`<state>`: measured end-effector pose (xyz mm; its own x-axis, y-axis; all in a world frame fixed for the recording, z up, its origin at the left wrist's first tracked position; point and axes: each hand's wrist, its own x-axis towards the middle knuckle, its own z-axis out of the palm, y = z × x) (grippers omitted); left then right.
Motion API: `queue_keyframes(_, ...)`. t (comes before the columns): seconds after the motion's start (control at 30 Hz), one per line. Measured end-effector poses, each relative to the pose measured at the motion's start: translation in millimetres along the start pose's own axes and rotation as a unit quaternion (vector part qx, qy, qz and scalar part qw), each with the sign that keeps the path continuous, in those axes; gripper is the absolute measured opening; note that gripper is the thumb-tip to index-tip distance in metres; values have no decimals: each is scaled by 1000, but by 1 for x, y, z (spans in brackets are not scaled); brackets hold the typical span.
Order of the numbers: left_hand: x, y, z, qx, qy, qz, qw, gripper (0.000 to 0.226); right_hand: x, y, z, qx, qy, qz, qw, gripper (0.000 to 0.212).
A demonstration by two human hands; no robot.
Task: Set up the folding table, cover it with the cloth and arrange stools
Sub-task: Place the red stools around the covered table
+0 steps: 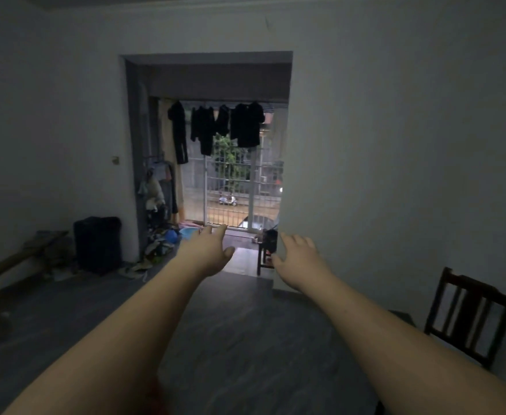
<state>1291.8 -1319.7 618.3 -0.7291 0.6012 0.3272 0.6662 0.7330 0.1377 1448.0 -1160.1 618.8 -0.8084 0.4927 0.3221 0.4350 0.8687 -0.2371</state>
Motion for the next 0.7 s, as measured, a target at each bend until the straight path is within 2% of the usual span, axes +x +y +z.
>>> queue_keyframes(0.13,30,-58,4,17,5,-51,999,64,66,-40,33,15,-29,-64,997,67)
queue_keyframes(0.33,35,-138,3,57,0,-170,984,64,135,-108,87,39,-69,-192,978,68)
queue_keyframes(0.5,15,-187,10,97,0,-279,955,69,166,-161,135,87,-100,-278,951,68)
queue_keyframes(0.7,-32,-205,15,105,25,-409,906,68,176,-211,172,119,-174,-379,901,68)
